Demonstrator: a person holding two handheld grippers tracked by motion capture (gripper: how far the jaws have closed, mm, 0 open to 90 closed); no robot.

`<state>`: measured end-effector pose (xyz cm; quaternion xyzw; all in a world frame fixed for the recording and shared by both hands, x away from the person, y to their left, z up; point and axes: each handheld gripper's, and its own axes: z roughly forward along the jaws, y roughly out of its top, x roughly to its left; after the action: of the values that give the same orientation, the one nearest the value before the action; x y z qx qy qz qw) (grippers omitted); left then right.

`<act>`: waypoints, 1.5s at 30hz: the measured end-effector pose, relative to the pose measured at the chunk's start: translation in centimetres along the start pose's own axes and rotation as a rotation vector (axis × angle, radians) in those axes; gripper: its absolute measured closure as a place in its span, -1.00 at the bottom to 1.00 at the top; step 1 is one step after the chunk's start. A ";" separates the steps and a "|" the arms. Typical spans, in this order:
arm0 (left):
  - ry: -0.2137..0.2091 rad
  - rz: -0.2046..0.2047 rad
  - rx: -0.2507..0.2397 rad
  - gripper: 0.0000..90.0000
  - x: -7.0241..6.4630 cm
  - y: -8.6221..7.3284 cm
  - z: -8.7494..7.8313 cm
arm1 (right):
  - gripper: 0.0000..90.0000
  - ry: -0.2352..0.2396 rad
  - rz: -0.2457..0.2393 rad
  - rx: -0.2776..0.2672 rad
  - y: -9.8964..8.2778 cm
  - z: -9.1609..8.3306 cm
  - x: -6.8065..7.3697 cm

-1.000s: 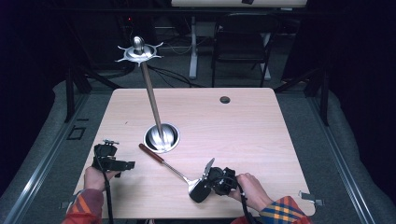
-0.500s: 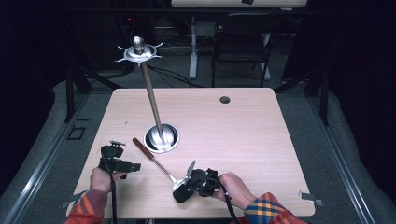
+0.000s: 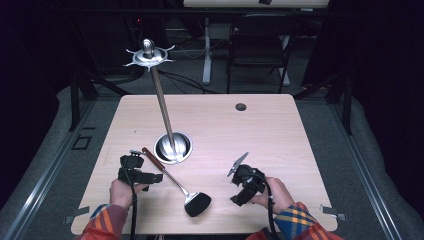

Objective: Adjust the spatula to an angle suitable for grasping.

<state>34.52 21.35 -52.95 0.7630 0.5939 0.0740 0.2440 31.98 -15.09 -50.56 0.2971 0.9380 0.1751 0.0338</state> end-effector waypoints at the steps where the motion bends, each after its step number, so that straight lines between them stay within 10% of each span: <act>1: 0.012 0.003 -0.011 -0.90 -0.3 0.1 0.1 | -0.60 -0.001 0.034 -0.006 -0.4 -0.3 -0.6; 11: -0.006 -0.041 0.007 -0.92 -0.9 0.8 2.1 | -0.85 -0.037 0.351 -0.121 -5.0 -2.7 -5.5; 28: 0.033 -0.023 0.029 -0.63 -2.1 1.6 4.2 | -0.83 -0.055 0.357 -0.083 -4.6 -1.5 -6.0; 45: 0.071 -0.049 0.019 -0.01 0.3 1.8 4.0 | -0.81 -0.050 0.337 -0.077 -4.6 -1.7 -6.1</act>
<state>37.78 20.13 -55.68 0.7475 0.6214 0.0893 0.2170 34.18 -22.54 -50.81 0.4528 0.8664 0.2069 0.0386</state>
